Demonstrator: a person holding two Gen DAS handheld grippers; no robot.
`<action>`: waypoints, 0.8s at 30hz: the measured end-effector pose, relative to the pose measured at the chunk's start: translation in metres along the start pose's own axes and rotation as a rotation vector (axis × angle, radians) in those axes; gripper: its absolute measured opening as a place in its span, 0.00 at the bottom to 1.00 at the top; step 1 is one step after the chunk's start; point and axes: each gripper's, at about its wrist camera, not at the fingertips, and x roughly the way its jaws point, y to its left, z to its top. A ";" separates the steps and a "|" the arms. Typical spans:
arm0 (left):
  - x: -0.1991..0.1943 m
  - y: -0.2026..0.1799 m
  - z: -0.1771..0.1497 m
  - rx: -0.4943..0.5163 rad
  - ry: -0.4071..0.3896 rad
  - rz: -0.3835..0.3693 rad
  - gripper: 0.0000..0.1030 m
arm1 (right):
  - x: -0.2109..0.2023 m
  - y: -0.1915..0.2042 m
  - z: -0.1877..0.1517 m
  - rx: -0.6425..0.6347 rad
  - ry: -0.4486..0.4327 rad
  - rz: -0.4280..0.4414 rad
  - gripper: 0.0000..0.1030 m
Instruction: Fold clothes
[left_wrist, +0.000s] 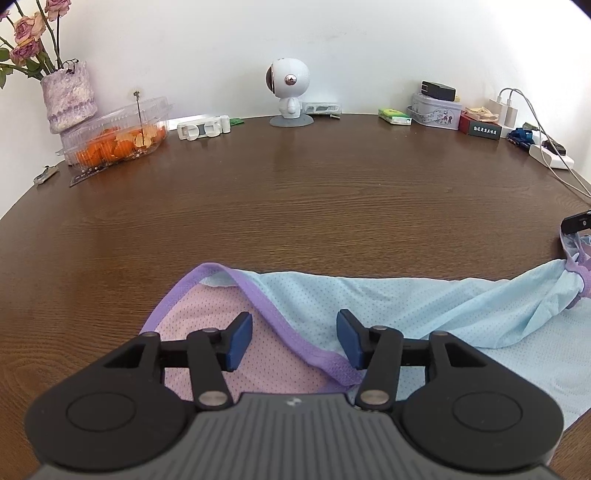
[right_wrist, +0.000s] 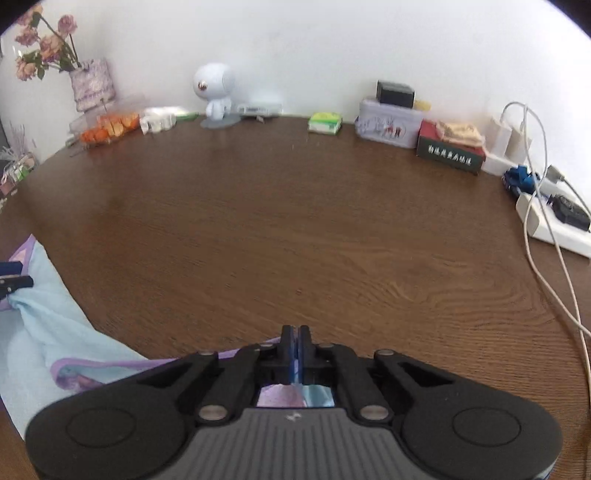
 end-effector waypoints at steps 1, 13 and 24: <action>0.000 0.001 0.000 -0.001 0.000 -0.002 0.53 | -0.015 0.002 -0.001 -0.008 -0.056 -0.015 0.01; 0.001 0.009 0.001 -0.029 0.010 -0.018 0.58 | -0.115 0.029 -0.131 -0.019 -0.246 -0.178 0.01; -0.011 0.002 0.019 -0.003 -0.006 -0.020 0.60 | -0.116 0.041 -0.094 0.031 -0.321 -0.050 0.31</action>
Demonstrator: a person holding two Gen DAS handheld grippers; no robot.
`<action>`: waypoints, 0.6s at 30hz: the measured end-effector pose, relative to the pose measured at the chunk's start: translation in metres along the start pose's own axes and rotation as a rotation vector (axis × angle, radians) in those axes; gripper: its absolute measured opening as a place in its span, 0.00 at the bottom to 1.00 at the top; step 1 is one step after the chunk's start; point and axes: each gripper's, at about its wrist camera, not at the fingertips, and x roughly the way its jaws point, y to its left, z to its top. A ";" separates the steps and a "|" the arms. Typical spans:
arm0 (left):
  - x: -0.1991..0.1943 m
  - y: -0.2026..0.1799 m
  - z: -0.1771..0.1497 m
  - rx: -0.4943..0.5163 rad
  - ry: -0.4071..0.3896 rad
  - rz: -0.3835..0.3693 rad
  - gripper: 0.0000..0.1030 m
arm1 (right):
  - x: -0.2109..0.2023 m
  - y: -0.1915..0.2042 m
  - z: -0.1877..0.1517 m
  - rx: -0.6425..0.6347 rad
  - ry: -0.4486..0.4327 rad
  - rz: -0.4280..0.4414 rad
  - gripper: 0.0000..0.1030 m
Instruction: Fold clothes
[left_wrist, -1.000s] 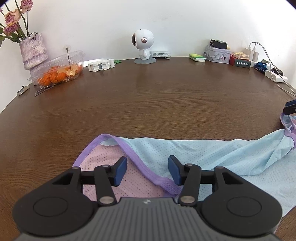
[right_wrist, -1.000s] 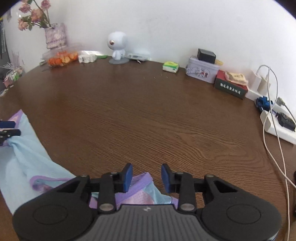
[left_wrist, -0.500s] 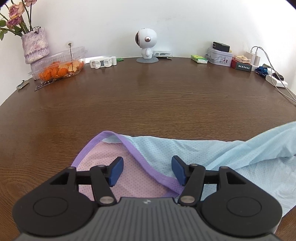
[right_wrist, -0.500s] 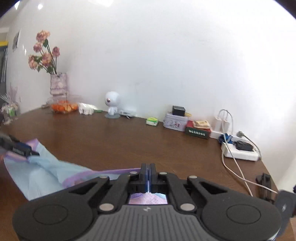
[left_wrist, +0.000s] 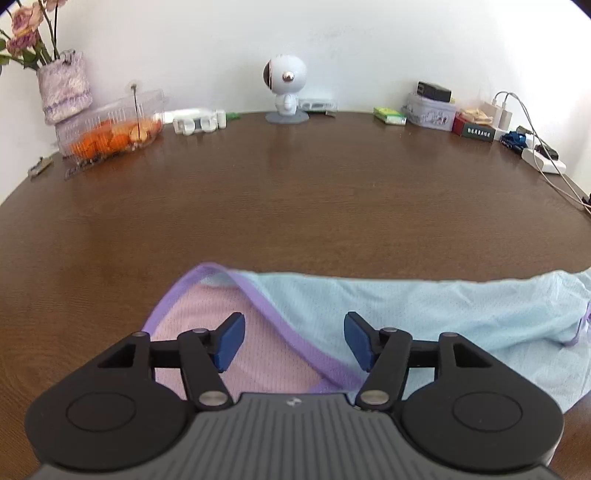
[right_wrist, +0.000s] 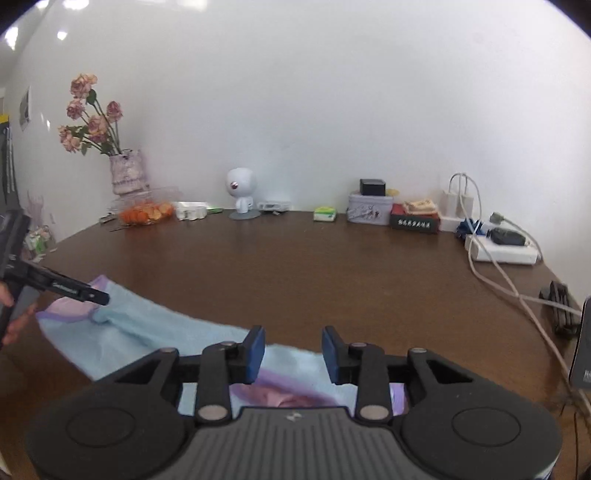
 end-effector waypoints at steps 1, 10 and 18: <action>0.002 -0.003 0.005 0.013 -0.012 0.012 0.60 | 0.020 -0.003 0.005 0.004 0.050 -0.043 0.32; 0.030 -0.012 0.000 0.024 0.019 0.022 0.62 | 0.079 -0.021 -0.006 0.131 0.281 -0.071 0.06; 0.020 -0.005 -0.012 -0.017 0.017 0.040 0.68 | 0.062 -0.024 -0.018 0.180 0.164 -0.281 0.05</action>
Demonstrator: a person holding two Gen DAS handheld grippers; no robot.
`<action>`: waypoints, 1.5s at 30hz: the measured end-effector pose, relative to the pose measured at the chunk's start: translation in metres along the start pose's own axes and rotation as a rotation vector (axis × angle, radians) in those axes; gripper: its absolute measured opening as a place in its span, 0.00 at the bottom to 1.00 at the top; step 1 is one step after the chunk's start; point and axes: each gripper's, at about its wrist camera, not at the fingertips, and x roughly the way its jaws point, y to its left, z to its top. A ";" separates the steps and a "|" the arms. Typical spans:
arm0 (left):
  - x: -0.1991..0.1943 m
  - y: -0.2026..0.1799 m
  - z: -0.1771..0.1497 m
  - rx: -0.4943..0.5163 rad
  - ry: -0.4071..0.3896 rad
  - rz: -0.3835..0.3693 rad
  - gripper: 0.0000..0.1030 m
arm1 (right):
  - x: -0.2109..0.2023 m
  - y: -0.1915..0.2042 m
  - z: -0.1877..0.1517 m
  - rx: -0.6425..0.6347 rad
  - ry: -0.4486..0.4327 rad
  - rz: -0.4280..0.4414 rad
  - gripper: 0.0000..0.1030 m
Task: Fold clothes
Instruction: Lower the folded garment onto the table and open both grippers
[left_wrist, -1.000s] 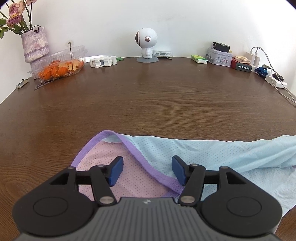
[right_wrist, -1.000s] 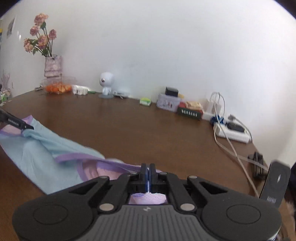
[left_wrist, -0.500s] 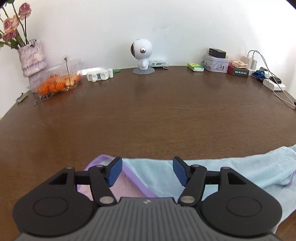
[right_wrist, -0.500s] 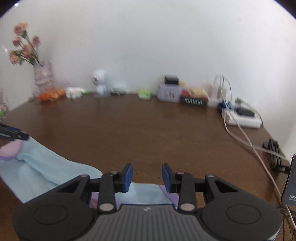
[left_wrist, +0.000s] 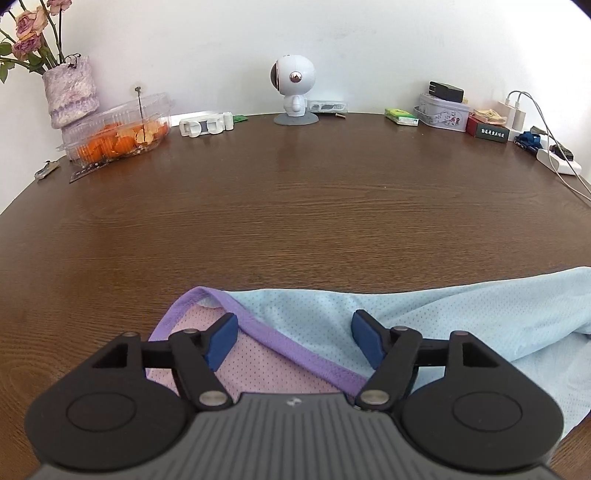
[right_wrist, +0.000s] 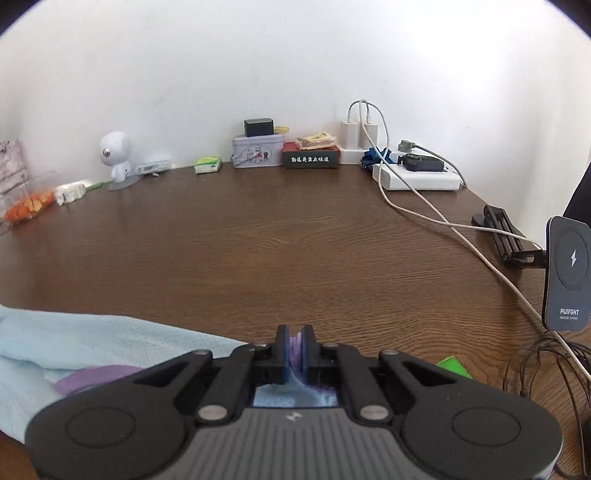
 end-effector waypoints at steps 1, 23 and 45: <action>-0.001 0.000 0.001 0.004 0.004 0.005 0.68 | 0.000 0.003 0.002 -0.019 0.003 0.005 0.06; 0.008 0.038 0.007 -0.144 0.026 0.061 0.53 | -0.015 0.121 -0.017 -0.239 0.040 0.428 0.28; -0.016 0.009 0.004 -0.135 -0.047 0.007 0.59 | -0.064 -0.009 -0.054 0.050 -0.105 0.033 0.36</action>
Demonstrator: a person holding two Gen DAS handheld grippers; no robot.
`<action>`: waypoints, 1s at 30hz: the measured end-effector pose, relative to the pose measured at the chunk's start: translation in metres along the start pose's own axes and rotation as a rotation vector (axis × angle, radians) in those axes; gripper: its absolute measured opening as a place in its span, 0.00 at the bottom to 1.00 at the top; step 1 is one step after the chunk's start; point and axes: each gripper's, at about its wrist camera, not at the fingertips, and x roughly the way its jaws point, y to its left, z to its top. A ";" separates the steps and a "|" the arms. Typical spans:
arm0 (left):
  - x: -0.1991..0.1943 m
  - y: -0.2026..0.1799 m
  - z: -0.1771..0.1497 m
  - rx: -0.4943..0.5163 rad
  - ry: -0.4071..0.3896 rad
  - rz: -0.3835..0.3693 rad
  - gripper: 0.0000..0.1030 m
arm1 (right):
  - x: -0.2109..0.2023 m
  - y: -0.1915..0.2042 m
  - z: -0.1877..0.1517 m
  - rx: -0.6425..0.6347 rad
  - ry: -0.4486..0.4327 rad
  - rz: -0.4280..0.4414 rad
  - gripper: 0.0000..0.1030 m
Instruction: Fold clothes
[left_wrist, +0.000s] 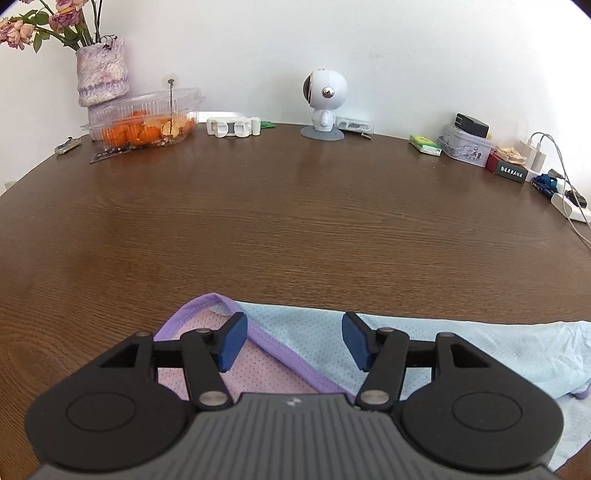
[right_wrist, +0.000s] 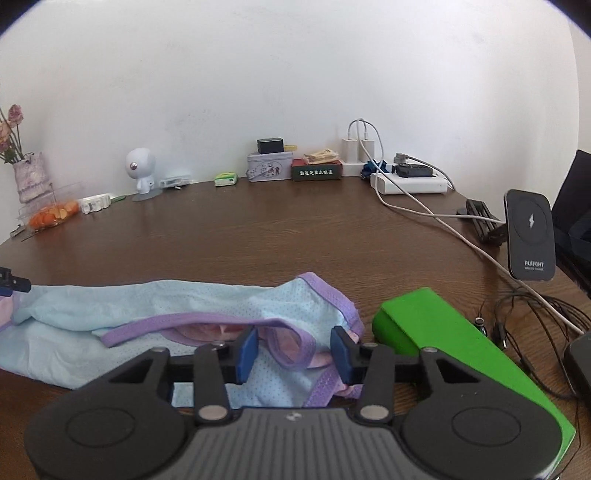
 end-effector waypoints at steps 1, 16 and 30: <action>-0.008 -0.002 -0.001 0.008 -0.014 -0.001 0.62 | -0.006 -0.003 0.000 0.017 -0.016 0.005 0.35; -0.050 -0.019 -0.006 0.035 -0.104 -0.046 0.72 | 0.001 -0.043 -0.005 0.466 -0.048 -0.009 0.66; -0.069 -0.011 -0.020 0.006 -0.099 -0.081 0.74 | 0.023 -0.001 0.008 0.223 0.010 -0.057 0.12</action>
